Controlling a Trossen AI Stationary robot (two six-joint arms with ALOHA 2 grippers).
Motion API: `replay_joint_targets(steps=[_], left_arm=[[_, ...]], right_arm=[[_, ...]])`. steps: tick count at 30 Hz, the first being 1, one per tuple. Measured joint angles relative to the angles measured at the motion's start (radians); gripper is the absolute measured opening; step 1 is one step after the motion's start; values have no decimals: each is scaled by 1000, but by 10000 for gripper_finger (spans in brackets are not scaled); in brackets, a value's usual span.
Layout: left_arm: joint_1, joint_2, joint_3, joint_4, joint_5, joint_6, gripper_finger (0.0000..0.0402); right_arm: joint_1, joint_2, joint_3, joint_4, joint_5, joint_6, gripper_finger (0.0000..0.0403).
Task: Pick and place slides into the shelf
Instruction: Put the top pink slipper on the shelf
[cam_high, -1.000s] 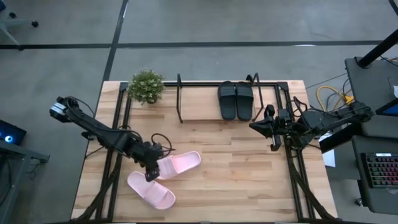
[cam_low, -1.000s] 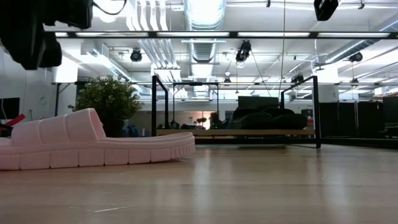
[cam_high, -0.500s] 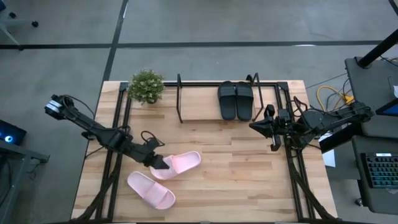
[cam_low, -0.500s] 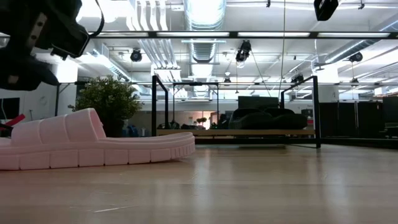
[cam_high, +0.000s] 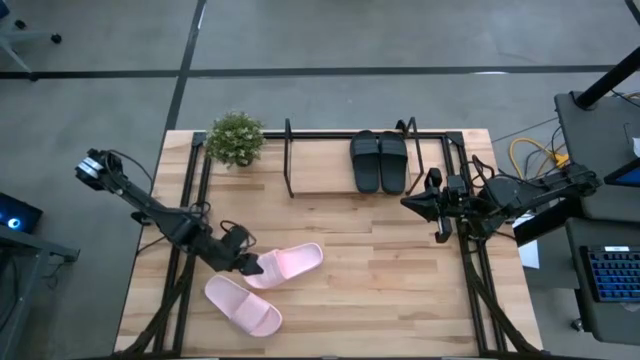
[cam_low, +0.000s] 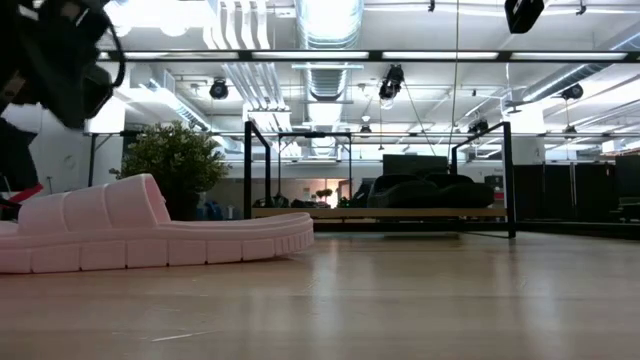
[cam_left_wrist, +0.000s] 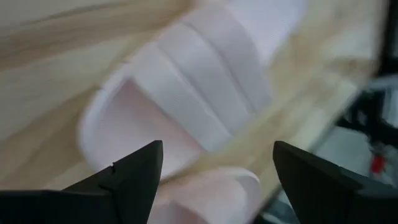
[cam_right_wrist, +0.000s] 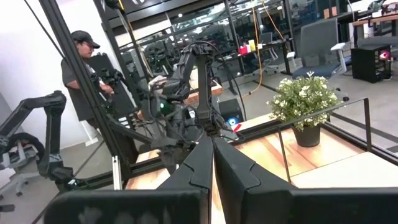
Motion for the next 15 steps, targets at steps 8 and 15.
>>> replay_joint_targets(steps=[8,15], left_arm=[[-13,79,0,17,-68,-69,290],[-16,155,-1,100,-70,-83,290]], right_arm=[[0,0,0,0,0,-1,8],[0,0,0,0,0,-3,8]])
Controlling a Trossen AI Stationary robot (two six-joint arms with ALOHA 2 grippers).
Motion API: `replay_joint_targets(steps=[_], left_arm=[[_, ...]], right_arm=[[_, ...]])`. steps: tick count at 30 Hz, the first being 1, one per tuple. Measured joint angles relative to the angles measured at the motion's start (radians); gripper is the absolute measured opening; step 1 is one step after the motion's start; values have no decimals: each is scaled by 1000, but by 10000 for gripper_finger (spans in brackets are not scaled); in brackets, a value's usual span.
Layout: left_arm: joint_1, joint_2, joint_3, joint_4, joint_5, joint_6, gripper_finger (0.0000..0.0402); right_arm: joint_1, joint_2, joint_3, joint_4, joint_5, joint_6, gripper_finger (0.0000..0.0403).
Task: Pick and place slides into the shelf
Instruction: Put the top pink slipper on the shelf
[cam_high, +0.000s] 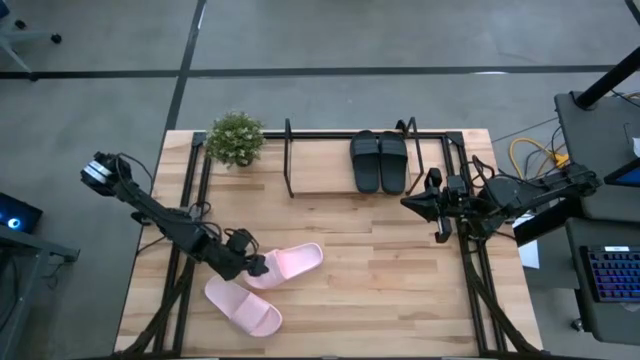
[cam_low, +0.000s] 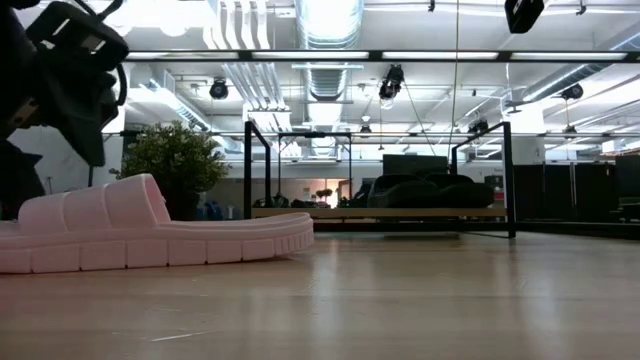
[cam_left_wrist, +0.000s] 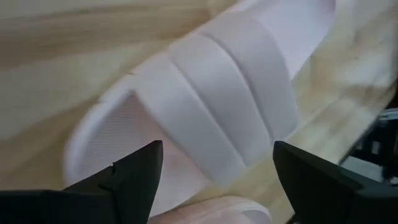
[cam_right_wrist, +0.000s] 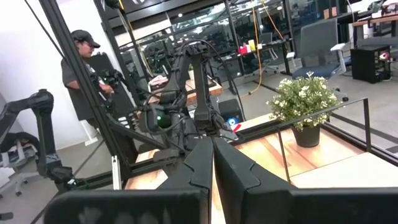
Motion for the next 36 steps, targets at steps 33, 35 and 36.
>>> replay_joint_targets(steps=[33,35,36], left_arm=[[-3,115,-24,239,-103,18,156],[-3,115,-24,241,-103,32,123],[-3,114,-24,243,-103,37,106]], right_arm=[[0,0,0,0,0,4,9],[0,0,0,0,0,4,8],[0,0,0,0,0,4,9]])
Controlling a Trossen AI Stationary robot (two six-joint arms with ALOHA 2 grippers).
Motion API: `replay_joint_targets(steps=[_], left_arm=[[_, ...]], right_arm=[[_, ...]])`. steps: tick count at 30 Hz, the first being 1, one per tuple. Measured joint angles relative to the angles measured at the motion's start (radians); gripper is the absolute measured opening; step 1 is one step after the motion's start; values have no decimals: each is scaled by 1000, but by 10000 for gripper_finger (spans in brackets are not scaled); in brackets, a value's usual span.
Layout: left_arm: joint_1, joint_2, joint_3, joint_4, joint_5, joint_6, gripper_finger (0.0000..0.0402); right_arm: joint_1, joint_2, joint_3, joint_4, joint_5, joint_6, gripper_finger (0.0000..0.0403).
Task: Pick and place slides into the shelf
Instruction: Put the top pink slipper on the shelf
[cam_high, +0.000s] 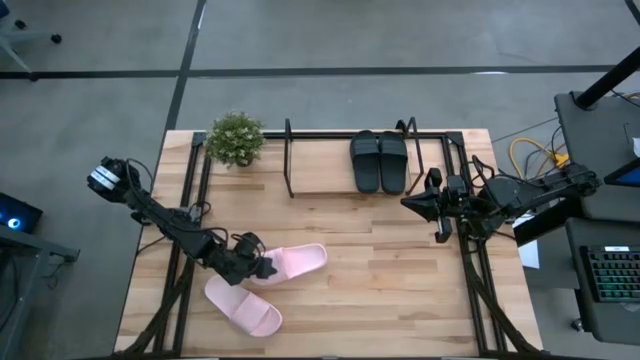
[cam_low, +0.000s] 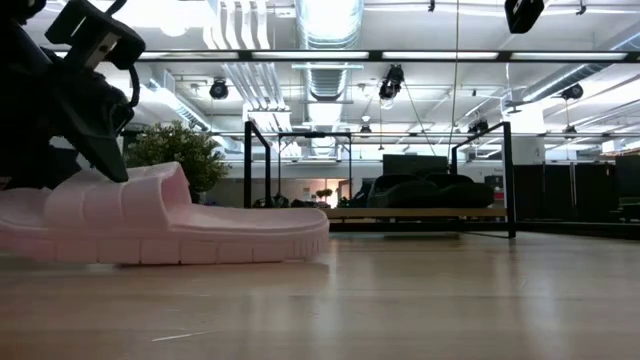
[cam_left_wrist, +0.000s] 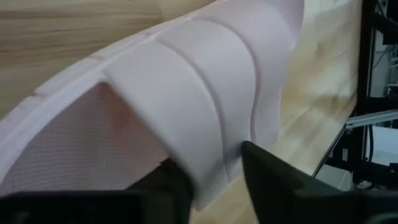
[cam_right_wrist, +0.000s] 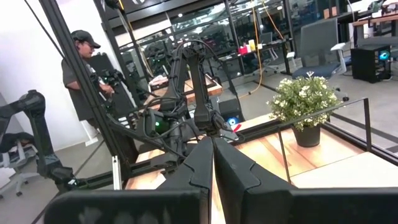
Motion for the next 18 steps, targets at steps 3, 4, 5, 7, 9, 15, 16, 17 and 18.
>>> replay_joint_targets(steps=[3,4,5,7,9,15,16,17,18], left_arm=[[0,-2,0,2,1,6,48],[0,-2,-1,2,1,6,29],[0,-2,-1,2,1,6,15],[0,-2,-1,2,1,10,8],[0,-2,-1,2,2,10,4],[0,-9,-1,45,2,36,2],[0,-10,-1,56,3,37,1],[0,-13,-2,60,3,37,1],[0,-15,-2,63,2,38,1]], right_arm=[[0,0,0,0,0,0,9],[0,0,0,0,0,0,8],[0,0,0,0,0,0,9],[0,0,0,0,0,0,8],[0,0,0,0,0,0,9],[0,0,0,0,0,0,8],[0,0,0,0,0,1,9],[0,0,0,0,-1,6,9],[0,0,0,0,-1,8,8]])
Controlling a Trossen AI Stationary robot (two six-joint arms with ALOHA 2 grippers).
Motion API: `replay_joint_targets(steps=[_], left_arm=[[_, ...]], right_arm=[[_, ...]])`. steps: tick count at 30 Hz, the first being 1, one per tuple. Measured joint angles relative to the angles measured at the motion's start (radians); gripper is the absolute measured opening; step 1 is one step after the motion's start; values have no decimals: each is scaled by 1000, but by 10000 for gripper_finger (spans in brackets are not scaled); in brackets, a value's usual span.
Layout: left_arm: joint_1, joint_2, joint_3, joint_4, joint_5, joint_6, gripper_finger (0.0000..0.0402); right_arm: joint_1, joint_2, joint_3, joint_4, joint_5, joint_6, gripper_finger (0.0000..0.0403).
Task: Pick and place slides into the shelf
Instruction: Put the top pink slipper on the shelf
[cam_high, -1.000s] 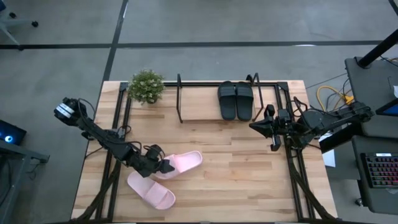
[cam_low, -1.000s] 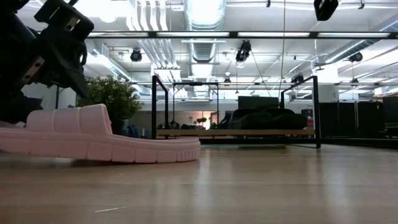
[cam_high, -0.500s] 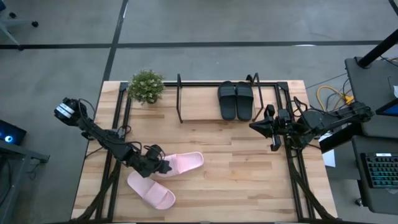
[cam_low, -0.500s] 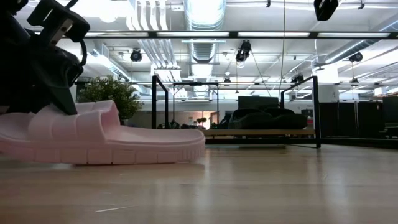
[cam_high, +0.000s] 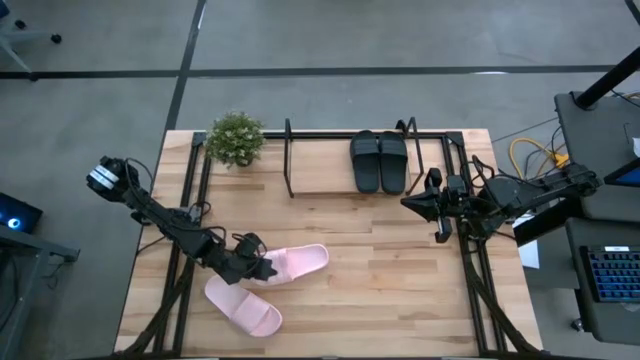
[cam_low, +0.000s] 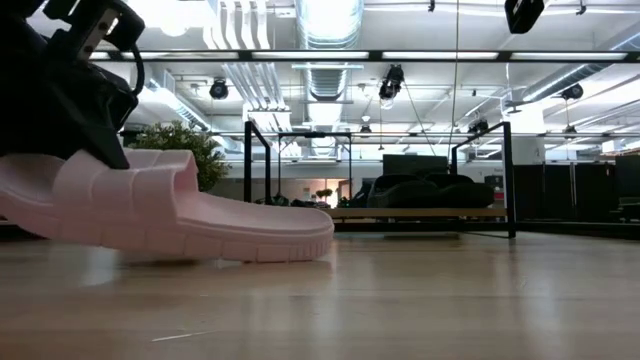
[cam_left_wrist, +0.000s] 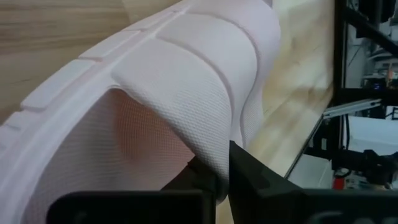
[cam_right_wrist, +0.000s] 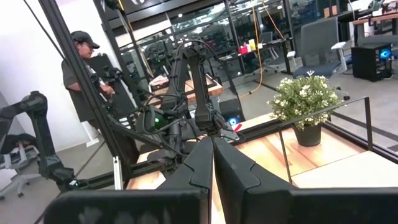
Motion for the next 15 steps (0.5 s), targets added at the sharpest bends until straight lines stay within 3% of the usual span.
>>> replay_joint_targets(steps=[15], left_arm=[[1,-71,-3,-8,-3,74,0]], right_arm=[[0,0,0,0,0,0,8]])
